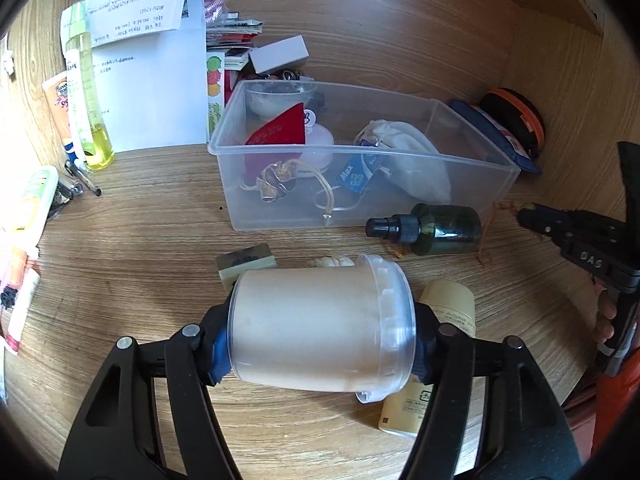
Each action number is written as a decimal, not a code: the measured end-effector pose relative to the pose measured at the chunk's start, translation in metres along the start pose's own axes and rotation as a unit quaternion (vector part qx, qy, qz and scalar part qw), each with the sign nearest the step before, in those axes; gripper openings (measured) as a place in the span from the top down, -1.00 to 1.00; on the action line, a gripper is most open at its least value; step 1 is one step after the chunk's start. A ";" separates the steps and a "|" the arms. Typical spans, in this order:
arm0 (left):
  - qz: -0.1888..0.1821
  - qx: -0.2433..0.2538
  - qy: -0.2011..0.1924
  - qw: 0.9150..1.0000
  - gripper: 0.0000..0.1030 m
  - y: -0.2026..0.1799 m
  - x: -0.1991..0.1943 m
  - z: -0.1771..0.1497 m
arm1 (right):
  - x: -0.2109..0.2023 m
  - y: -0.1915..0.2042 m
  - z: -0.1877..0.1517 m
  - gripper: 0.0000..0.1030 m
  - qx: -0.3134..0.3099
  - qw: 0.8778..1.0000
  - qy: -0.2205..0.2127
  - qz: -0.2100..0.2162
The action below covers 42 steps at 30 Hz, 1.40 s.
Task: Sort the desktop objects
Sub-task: 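Grasp the white cylindrical jar with the left tool while the right tool grasps the green gourds, then lift the white jar and green gourds and carry them toward the clear box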
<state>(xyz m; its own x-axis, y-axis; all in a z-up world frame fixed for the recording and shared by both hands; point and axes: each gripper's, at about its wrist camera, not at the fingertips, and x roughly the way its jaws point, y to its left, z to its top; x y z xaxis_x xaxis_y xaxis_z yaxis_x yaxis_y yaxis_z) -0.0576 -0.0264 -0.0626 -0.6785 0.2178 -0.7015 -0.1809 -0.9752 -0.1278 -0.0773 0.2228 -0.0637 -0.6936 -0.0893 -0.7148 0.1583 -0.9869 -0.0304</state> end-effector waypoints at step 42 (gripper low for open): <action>-0.006 0.007 -0.125 0.992 -0.29 0.025 -0.076 0.091 | -0.112 0.045 0.098 0.63 -0.020 0.977 -0.208 0.035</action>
<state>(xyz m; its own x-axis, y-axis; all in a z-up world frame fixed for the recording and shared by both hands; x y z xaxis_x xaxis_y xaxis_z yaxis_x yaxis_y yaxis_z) -0.0749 -0.0634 0.0515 -0.8315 0.2338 -0.5039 -0.1988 -0.9723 -0.1230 -0.0611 0.1749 0.0832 -0.9044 -0.2112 -0.3708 0.2367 -0.9713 -0.0242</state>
